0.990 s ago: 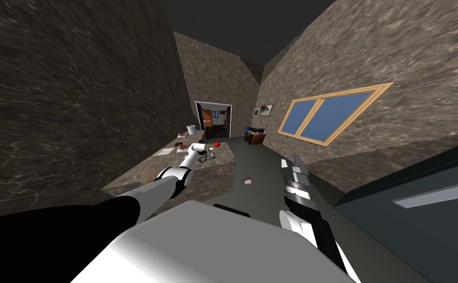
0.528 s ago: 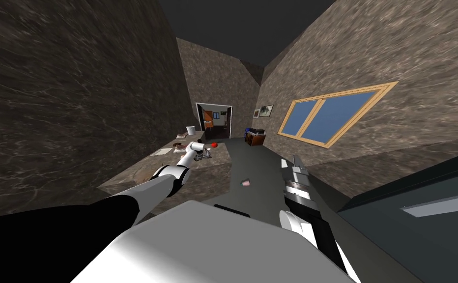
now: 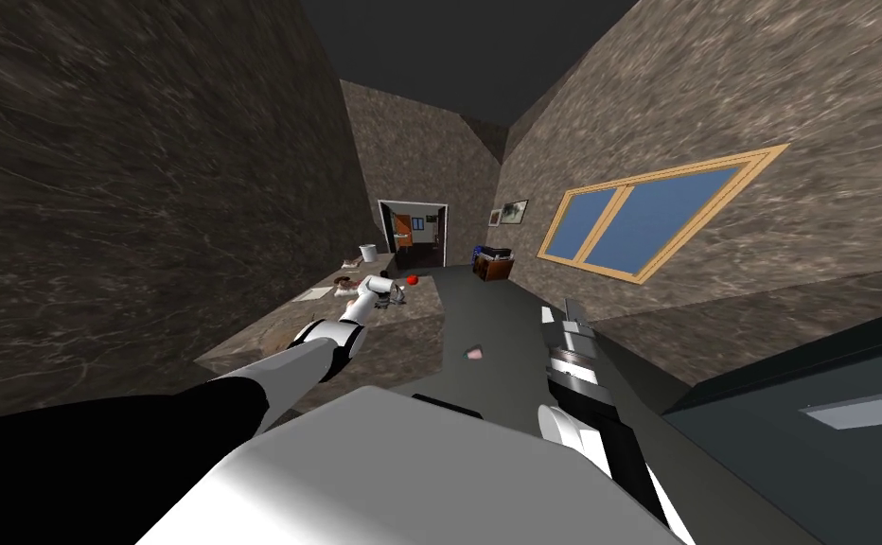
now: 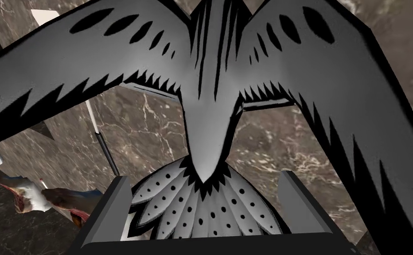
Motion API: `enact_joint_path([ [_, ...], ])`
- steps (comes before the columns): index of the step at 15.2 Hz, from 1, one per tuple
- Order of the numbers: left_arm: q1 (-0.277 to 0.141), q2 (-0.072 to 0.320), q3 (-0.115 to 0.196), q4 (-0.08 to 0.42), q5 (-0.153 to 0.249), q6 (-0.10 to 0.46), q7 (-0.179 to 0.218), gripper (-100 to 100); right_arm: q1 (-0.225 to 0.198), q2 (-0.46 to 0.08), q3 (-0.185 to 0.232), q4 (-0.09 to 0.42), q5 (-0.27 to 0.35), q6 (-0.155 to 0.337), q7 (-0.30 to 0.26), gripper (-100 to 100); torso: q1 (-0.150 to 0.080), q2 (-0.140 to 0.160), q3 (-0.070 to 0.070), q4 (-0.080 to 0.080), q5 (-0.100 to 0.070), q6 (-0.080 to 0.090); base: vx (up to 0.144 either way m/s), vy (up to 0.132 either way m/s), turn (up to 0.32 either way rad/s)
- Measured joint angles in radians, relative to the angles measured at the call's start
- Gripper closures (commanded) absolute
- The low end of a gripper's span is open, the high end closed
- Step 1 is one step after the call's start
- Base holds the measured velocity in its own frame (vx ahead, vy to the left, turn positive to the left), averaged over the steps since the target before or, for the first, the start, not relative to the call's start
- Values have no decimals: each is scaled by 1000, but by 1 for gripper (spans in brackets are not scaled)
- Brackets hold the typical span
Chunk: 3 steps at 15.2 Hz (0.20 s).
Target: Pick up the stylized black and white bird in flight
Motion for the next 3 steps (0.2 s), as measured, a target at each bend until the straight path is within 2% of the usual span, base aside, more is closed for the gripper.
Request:
enact_joint_path([
  [3,-4,10,-5,-19,-4,32,-1,100,0,0,0,0,0,0,0,0,-5,-1,0,0,-1,0,-3,-45,-30],
])
